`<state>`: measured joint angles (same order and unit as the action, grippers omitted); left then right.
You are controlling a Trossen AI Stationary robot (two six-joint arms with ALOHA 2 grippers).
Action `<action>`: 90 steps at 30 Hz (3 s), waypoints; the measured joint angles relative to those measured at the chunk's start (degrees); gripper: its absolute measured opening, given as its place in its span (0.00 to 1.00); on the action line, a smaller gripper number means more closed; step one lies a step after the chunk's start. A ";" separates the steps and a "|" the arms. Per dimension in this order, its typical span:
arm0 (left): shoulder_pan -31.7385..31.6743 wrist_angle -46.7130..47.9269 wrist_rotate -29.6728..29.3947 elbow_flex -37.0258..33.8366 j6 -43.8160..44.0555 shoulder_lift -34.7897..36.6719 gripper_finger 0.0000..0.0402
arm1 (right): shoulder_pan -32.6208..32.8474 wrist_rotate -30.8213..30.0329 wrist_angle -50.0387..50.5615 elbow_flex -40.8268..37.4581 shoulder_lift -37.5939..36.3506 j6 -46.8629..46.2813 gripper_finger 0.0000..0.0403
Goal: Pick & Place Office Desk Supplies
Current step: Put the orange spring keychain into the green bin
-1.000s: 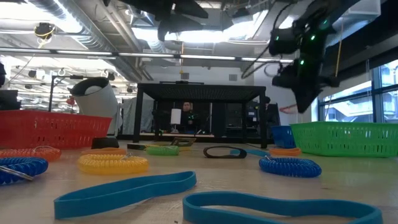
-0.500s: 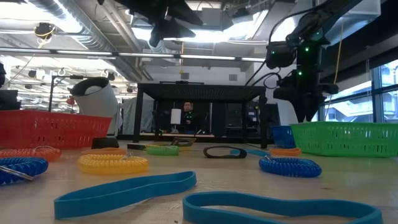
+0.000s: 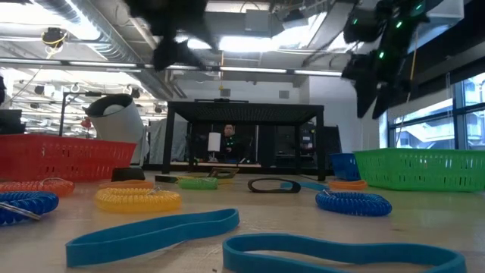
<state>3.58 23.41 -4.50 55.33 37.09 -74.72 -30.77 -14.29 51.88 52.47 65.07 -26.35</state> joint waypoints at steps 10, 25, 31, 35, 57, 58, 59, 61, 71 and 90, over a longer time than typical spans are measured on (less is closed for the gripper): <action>15.79 23.30 2.10 -0.04 24.11 -2.50 0.58 | 7.03 0.23 -0.05 0.00 -7.09 -3.07 0.53; 27.19 22.11 -5.77 -0.04 13.25 -17.78 0.57 | 12.52 -1.15 -0.52 0.02 -6.66 -2.86 0.51; 27.17 18.65 -2.17 0.02 9.55 -23.71 0.57 | 13.64 -1.32 -0.52 0.02 -6.66 -3.04 0.51; 25.95 17.69 -0.92 0.30 8.70 -26.47 0.56 | 14.19 -1.31 -0.52 0.02 -6.66 -3.11 0.51; 22.61 10.77 -7.43 0.07 7.99 -15.47 0.03 | 20.64 -1.50 -2.79 0.02 -6.66 -4.69 0.51; 22.19 8.65 -9.74 0.04 7.67 -14.04 0.04 | 21.54 -1.47 -3.98 0.02 -6.66 -4.70 0.51; 21.83 5.88 -12.15 0.04 6.94 -12.63 0.04 | 22.47 -1.44 -5.37 0.02 -6.66 -4.70 0.51; 20.76 0.44 -17.63 0.13 4.85 -10.22 0.03 | 24.88 -1.17 -9.36 0.02 -6.66 -4.72 0.51; 12.96 -30.54 -37.22 0.22 -11.76 -9.54 0.02 | 37.96 1.48 -27.89 0.04 -6.66 -2.77 0.51; 7.88 -51.56 -31.09 0.22 -23.97 -12.55 0.03 | 45.26 -5.53 -41.25 0.07 -2.52 -9.28 0.53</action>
<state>11.46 -28.15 -35.59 55.55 13.12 -87.26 14.48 -19.82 10.63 52.53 62.55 -35.63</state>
